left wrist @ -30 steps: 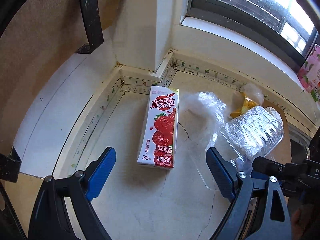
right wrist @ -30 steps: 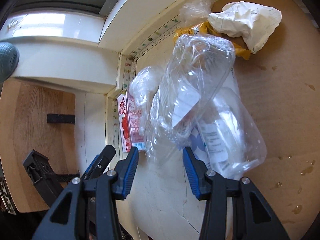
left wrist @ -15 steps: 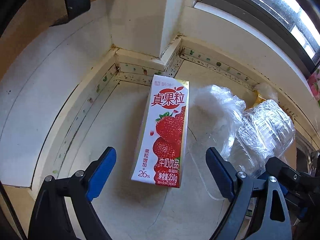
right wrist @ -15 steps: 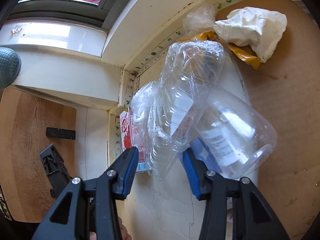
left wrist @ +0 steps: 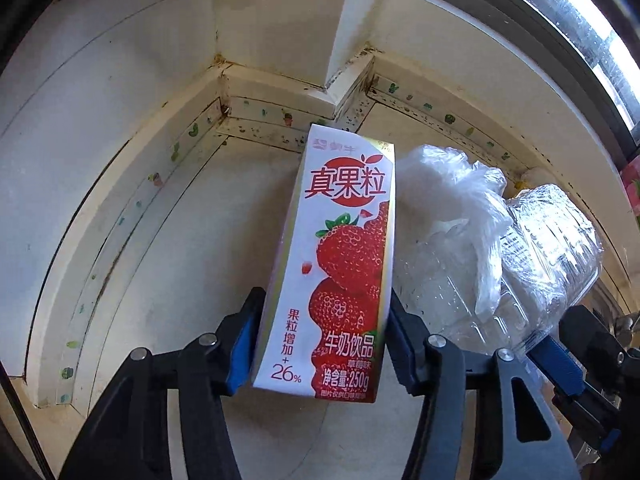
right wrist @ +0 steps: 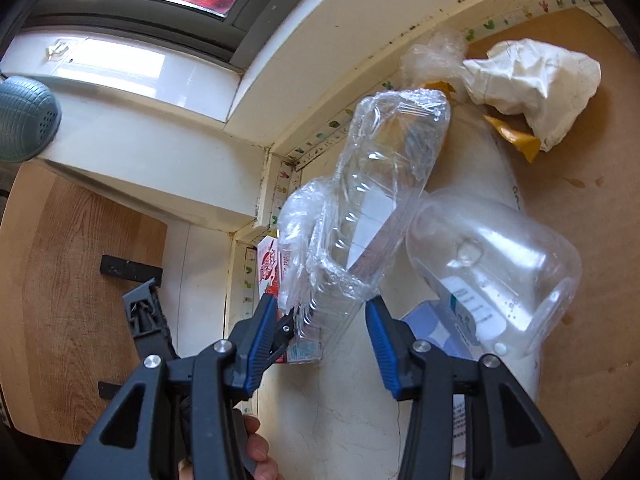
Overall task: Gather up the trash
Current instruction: 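Grasp the strawberry milk carton with the left tool while the right tool grasps a crushed clear bottle, then carry the milk carton and clear bottle down over the floor bin with both tools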
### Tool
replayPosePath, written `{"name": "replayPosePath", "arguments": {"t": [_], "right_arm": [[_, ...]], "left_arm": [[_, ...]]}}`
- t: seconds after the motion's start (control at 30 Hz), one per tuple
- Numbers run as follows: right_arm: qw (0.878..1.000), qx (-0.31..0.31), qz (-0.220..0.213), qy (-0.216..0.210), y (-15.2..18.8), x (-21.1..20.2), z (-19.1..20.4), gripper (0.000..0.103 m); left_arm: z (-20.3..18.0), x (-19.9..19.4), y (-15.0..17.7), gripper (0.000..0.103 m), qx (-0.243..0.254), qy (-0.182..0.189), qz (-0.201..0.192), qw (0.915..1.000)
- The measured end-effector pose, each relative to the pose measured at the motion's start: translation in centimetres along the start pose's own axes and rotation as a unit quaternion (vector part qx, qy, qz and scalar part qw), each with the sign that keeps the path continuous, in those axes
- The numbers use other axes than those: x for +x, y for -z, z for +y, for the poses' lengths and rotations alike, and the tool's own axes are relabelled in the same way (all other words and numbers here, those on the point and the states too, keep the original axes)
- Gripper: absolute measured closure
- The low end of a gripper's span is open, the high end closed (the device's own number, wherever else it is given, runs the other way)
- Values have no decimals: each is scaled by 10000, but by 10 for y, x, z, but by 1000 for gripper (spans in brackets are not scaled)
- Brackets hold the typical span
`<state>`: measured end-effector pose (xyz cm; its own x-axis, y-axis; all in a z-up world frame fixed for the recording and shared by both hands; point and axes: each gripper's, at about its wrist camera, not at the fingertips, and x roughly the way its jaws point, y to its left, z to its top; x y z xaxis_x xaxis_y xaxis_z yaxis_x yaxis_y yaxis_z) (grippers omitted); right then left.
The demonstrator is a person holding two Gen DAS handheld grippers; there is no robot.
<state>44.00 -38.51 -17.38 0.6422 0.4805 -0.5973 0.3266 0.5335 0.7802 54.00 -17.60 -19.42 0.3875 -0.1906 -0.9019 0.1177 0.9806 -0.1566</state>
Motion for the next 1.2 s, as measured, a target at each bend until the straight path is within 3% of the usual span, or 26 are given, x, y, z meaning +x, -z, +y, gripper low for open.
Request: {"name": "replayPosePath", "arguments": {"t": [0.03, 0.1, 0.13, 0.5, 0.8, 1.2], "right_arm": [[10000, 21, 0, -19, 0, 1, -2, 64], [10000, 7, 22, -94, 0, 3, -3, 91], [9999, -24, 21, -106, 0, 4, -4, 93], [9975, -653, -156, -227, 4, -11, 14, 98], [9925, -1200, 71, -214, 22, -33, 25, 98], [9883, -1437, 325, -399, 60, -83, 29, 98]], "left_arm": [[0, -1, 2, 49, 15, -1, -35, 10000], [1, -6, 8, 49, 50, -52, -86, 9999], [1, -8, 10, 49, 66, -64, -115, 9999], [3, -41, 32, 49, 115, -26, -341, 9993], [3, -68, 52, 49, 278, 69, -447, 9986], [8, -136, 111, 49, 520, 229, -598, 9966]]}}
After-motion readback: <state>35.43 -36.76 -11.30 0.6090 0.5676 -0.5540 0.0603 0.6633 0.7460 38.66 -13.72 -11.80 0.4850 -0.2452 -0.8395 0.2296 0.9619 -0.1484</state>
